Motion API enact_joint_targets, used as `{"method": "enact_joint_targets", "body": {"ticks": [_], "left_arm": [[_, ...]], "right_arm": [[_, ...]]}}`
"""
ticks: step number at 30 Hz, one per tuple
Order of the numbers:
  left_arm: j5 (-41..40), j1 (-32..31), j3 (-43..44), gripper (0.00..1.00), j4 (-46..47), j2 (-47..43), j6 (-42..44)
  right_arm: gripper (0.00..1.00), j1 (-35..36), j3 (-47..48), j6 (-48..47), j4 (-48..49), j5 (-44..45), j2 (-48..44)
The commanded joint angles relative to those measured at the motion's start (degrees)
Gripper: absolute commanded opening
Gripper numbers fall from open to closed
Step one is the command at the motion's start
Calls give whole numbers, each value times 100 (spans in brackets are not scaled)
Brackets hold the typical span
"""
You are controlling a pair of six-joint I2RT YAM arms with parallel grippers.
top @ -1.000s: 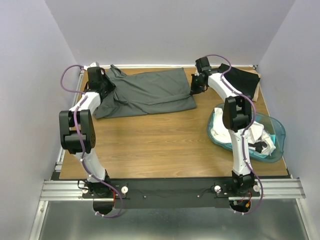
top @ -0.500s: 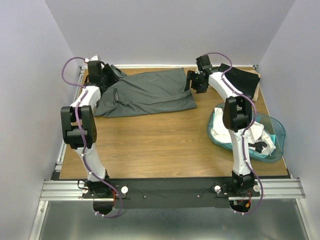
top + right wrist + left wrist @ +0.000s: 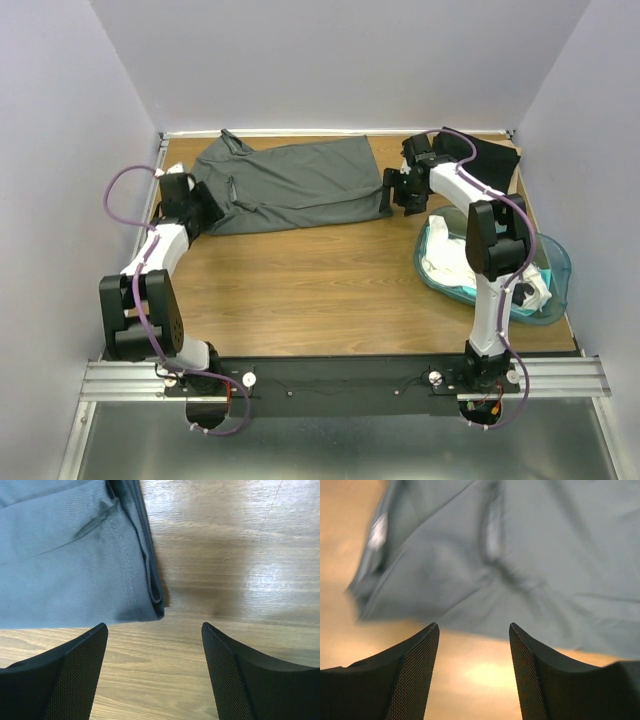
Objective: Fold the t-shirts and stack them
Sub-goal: Fold the tshirt
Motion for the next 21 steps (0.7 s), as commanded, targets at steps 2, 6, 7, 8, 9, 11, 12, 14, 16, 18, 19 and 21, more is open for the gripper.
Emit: {"method": "enact_joint_targets", "body": {"ticks": [2,6,7,8,9,11,12,14,16,18,19,21], "left_arm": [[-198,426,-578,65,-155,-356,217],[-189,619,-711,66,-58,-304,297],[-163,689,-702,65,-58,-268,305],[-154,699,-693,65,-49,-224,306],[-172,716,-684,65,-23,-154,314],[-207,795,-676,65,4,-58,306],[-207,821,-667,65,47,21,306],[-181,865,-614,65,135,92,271],[-250,874,-579,61,162,198,235],[-356,883,-509,61,144,320,235],[-391,875,-482,61,162,356,227],[-453,892,-439,61,188,452,200]], "right_arm": [[81,-26,-193,-35,407,-114,-73],[74,-18,-140,-53,460,-158,155],[72,-18,-123,-53,460,-158,182],[70,-18,-114,-44,469,-185,208],[66,-18,-122,-35,477,-185,234],[61,-26,-131,-35,495,-194,252],[59,-18,-140,-26,512,-202,261],[57,-26,-149,-17,521,-229,279],[56,-26,-149,-9,539,-246,287],[56,-18,-140,9,548,-264,279],[55,-18,-131,9,557,-264,287],[55,-18,-122,18,574,-290,287]]}}
